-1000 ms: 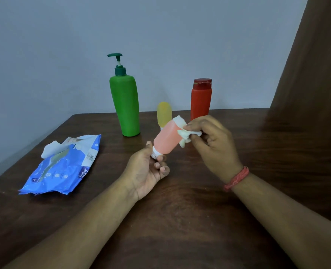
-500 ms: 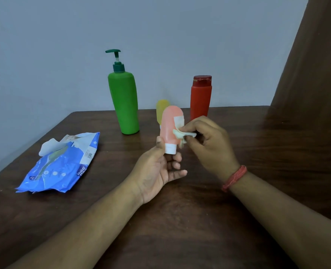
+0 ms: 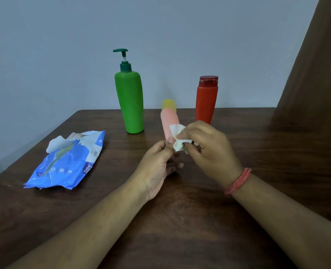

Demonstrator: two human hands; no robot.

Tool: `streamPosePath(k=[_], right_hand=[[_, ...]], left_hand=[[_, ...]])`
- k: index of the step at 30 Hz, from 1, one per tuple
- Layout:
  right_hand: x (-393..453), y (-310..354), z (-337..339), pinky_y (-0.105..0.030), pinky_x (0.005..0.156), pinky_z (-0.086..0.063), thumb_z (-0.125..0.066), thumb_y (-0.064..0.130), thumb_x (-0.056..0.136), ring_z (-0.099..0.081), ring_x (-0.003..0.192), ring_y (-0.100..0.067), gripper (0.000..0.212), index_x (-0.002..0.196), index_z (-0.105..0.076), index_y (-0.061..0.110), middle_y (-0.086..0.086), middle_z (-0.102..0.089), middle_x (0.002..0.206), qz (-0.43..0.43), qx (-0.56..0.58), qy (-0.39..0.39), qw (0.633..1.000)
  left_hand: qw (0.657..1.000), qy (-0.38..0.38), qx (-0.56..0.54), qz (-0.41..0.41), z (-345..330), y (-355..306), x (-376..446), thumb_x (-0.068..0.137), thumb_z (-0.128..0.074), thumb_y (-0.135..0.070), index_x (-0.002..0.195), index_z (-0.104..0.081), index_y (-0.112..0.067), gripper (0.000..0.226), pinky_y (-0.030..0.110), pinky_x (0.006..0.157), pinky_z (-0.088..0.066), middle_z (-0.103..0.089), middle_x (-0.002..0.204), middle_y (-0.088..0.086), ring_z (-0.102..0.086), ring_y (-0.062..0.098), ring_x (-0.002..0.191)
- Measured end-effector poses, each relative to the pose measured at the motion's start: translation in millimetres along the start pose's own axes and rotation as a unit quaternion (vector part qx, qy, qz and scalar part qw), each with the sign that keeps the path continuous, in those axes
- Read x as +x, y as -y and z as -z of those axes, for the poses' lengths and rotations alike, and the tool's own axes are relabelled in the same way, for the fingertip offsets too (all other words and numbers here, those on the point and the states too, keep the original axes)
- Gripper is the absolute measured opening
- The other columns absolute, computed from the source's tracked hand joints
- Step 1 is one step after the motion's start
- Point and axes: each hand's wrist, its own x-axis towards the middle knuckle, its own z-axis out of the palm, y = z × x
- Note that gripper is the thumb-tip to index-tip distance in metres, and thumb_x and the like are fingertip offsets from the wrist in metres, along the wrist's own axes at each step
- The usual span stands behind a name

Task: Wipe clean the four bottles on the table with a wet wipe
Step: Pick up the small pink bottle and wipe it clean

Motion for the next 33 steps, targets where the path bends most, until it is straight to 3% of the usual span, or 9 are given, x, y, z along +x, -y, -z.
streamPosePath(k=[3,6,10,12,15,19,23,28,33], right_hand=[[0,1,2,-0.022,0.083,-0.051,-0.071,-0.003,0.081,-0.063,0.096,-0.012,0.024,0.102,-0.074,0.009,-0.002,-0.066,0.102,0.02,0.02,0.062,0.998],[0,0,4,-0.023,0.083,-0.053,-0.071,-0.001,0.082,-0.063,0.096,-0.011,0.024,0.104,-0.074,0.01,0.0,-0.066,0.104,0.027,0.018,0.102,0.994],[1,-6,8,-0.027,0.081,-0.053,-0.07,-0.004,0.083,-0.064,0.093,-0.012,0.022,0.101,-0.074,0.008,-0.001,-0.068,0.102,-0.016,0.02,0.053,0.998],[0,-6,7,-0.023,0.084,-0.053,-0.07,-0.004,0.082,-0.064,0.095,-0.011,0.024,0.102,-0.074,0.008,-0.002,-0.068,0.103,0.008,0.015,0.064,0.998],[-2,-4,4,-0.018,0.086,-0.051,-0.07,-0.003,0.082,-0.064,0.098,-0.01,0.025,0.103,-0.074,0.009,-0.002,-0.069,0.105,0.032,0.018,0.078,0.996],[-2,-4,3,-0.023,0.084,-0.053,-0.068,-0.004,0.084,-0.066,0.096,-0.01,0.023,0.102,-0.075,0.009,-0.001,-0.071,0.103,-0.005,0.034,0.04,0.999],[-2,-4,1,-0.016,0.087,-0.05,-0.068,-0.004,0.085,-0.064,0.099,-0.009,0.022,0.102,-0.074,0.008,-0.001,-0.07,0.104,0.021,0.038,0.015,0.999],[-3,-3,-5,-0.016,0.079,-0.051,-0.067,-0.004,0.085,-0.064,0.091,-0.003,0.025,0.101,-0.075,0.014,0.006,-0.07,0.099,-0.082,0.079,-0.001,0.993],[-3,-1,-4,-0.015,0.083,-0.051,-0.069,-0.001,0.085,-0.065,0.097,-0.007,0.022,0.103,-0.074,0.011,0.002,-0.069,0.103,-0.03,0.069,0.026,0.997]], left_hand=[[1.0,-0.009,-0.015,-0.003,4,-2,2,0.103,-0.056,-0.031,0.083,-0.08,-0.027,0.032,0.029,0.071,-0.056,-0.074,0.086,-0.002,-0.066,0.007,0.074],[1.0,-0.016,-0.027,-0.005,6,-3,3,0.1,-0.058,-0.036,0.097,-0.076,-0.018,0.025,0.029,0.071,-0.056,-0.075,0.092,0.005,-0.066,0.012,0.078],[1.0,-0.011,-0.021,-0.004,5,-2,4,0.085,-0.063,-0.045,0.107,-0.073,-0.013,0.04,0.028,0.067,-0.056,-0.066,0.083,0.0,-0.057,0.009,0.071],[1.0,0.001,-0.002,-0.002,5,-2,3,0.084,-0.061,-0.047,0.107,-0.073,-0.015,0.041,0.03,0.069,-0.056,-0.07,0.086,0.0,-0.06,0.009,0.072],[1.0,0.003,0.007,-0.01,8,-2,4,0.086,-0.059,-0.047,0.105,-0.074,-0.017,0.038,0.03,0.072,-0.055,-0.074,0.093,0.002,-0.063,0.01,0.076],[1.0,0.003,-0.011,-0.018,7,-2,6,0.087,-0.06,-0.048,0.106,-0.075,-0.016,0.041,0.028,0.069,-0.056,-0.069,0.087,0.001,-0.056,0.008,0.071],[0.999,0.016,-0.03,-0.028,6,-3,5,0.088,-0.058,-0.047,0.106,-0.076,-0.016,0.04,0.028,0.068,-0.056,-0.07,0.086,0.0,-0.055,0.007,0.068],[0.999,-0.02,-0.013,-0.03,3,-1,5,0.103,-0.049,-0.036,0.108,-0.071,-0.011,0.033,0.027,0.068,-0.055,-0.065,0.084,0.002,-0.056,0.005,0.066],[0.999,-0.04,0.013,-0.035,5,-2,5,0.106,-0.046,-0.035,0.108,-0.071,-0.015,0.033,0.028,0.07,-0.055,-0.073,0.086,0.0,-0.061,0.006,0.069]])
